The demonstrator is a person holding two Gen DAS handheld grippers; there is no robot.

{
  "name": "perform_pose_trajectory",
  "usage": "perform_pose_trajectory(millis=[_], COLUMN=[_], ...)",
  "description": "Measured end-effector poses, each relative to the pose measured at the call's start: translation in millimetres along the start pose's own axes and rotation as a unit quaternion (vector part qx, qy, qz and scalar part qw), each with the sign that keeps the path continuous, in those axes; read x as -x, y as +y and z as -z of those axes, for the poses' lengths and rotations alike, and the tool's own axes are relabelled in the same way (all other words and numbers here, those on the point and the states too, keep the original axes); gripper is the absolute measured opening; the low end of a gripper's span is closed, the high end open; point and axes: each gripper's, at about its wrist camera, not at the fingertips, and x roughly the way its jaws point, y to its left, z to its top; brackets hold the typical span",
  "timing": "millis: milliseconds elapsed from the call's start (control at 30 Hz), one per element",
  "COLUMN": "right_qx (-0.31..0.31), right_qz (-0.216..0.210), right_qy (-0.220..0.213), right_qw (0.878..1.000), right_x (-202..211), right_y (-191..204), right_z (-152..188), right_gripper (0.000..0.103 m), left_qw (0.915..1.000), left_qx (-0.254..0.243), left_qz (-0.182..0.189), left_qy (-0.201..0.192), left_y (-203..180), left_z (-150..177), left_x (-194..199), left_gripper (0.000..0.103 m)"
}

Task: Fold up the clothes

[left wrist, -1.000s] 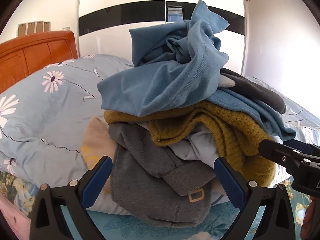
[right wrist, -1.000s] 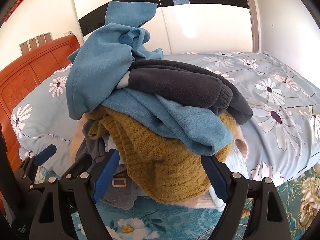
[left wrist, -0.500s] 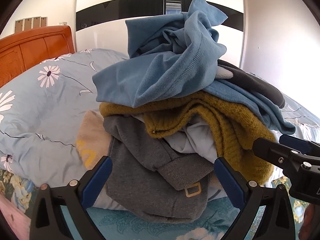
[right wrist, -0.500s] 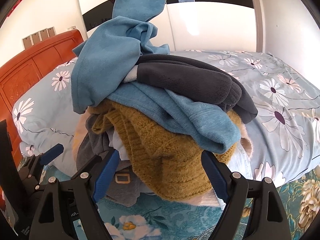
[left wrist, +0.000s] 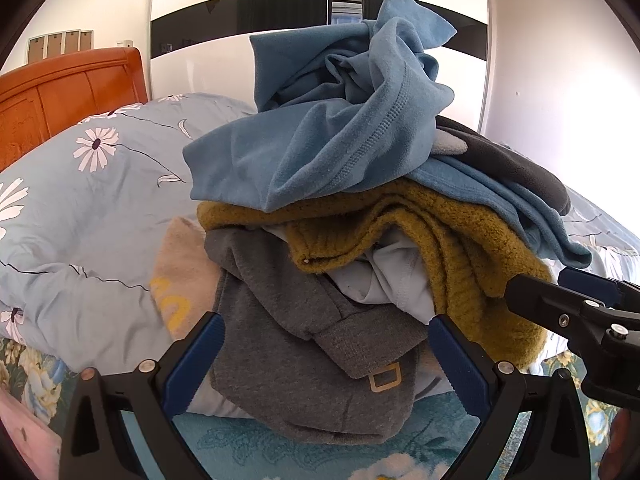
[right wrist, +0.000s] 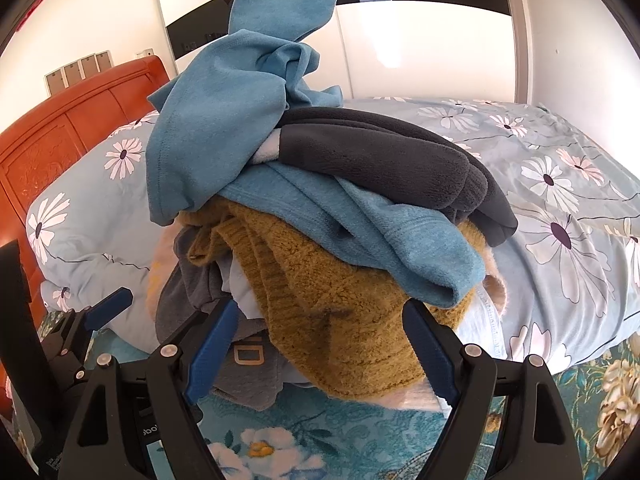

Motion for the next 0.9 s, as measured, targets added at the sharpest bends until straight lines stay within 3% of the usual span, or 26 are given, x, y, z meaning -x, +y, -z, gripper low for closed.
perform_pose_trajectory(millis=[133, 267, 433, 667, 733, 800, 867, 900], right_qx=[-0.003, -0.001, -0.026, -0.017, -0.019, -0.011, 0.009, 0.012], right_qz=[-0.011, -0.026, -0.116, -0.074, -0.057, -0.037, -0.025, -0.025], right_qy=[-0.012, -0.038, -0.061, -0.039, -0.024, -0.013, 0.011, 0.013], right_qw=[1.000, 0.999, 0.991, 0.996, 0.998, 0.999, 1.000, 1.000], right_x=[8.4, 12.5, 2.7, -47.4, -55.3, -60.5, -69.8, -67.4], right_y=[-4.4, -6.9, 10.1, 43.3, 52.1, 56.2, 61.1, 61.2], right_z=[-11.3, -60.2, -143.1, -222.2, -232.4, -239.4, -249.5, -254.2], right_gripper=[0.085, 0.085, 0.085, 0.085, 0.077, 0.051, 0.034, 0.014], left_qw=[0.9999, 0.9997, 0.9986, 0.9972, 0.9967, 0.9962, 0.9959, 0.9959], left_qx=[-0.007, 0.010, 0.048, 0.064, 0.071, 0.078, 0.081, 0.082], left_qz=[-0.011, -0.024, -0.021, -0.038, -0.040, -0.040, -0.039, -0.040], left_qy=[0.001, 0.000, 0.004, 0.005, 0.005, 0.003, 0.000, -0.002], left_y=[5.6, 20.9, 42.4, 64.5, 69.1, 73.0, 74.8, 75.4], left_z=[-0.1, -0.4, 0.1, 1.4, 2.3, 2.6, 1.8, 1.3], left_x=[1.0, 4.7, 14.0, 31.0, 37.5, 44.2, 50.4, 53.7], left_gripper=[0.103, 0.103, 0.103, 0.103, 0.103, 0.103, 0.103, 0.103])
